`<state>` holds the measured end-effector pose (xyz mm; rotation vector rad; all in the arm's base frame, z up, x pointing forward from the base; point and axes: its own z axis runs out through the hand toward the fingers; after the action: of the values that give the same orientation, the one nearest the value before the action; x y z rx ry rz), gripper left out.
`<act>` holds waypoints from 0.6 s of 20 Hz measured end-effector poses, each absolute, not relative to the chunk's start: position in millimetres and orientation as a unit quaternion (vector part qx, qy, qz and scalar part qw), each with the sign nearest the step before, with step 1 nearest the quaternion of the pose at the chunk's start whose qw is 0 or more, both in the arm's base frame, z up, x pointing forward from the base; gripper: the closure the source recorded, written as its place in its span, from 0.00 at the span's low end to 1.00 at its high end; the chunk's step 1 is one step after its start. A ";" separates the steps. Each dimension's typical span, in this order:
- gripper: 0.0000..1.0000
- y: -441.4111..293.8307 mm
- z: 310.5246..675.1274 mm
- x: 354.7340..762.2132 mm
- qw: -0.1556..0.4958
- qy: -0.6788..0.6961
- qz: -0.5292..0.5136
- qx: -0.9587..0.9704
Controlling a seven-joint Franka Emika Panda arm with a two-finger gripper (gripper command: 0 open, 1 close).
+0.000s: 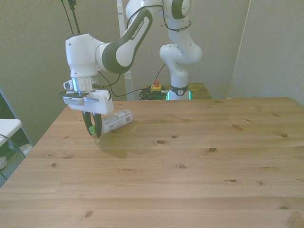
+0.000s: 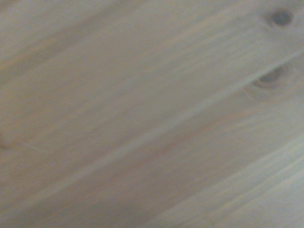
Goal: Stand the water bottle
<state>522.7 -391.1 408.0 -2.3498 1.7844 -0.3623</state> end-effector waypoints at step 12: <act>1.00 -248.6 544.3 582.4 0.094 0.541 -0.226 -0.805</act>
<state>582.4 -248.6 544.3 -2.3878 1.6038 -0.6707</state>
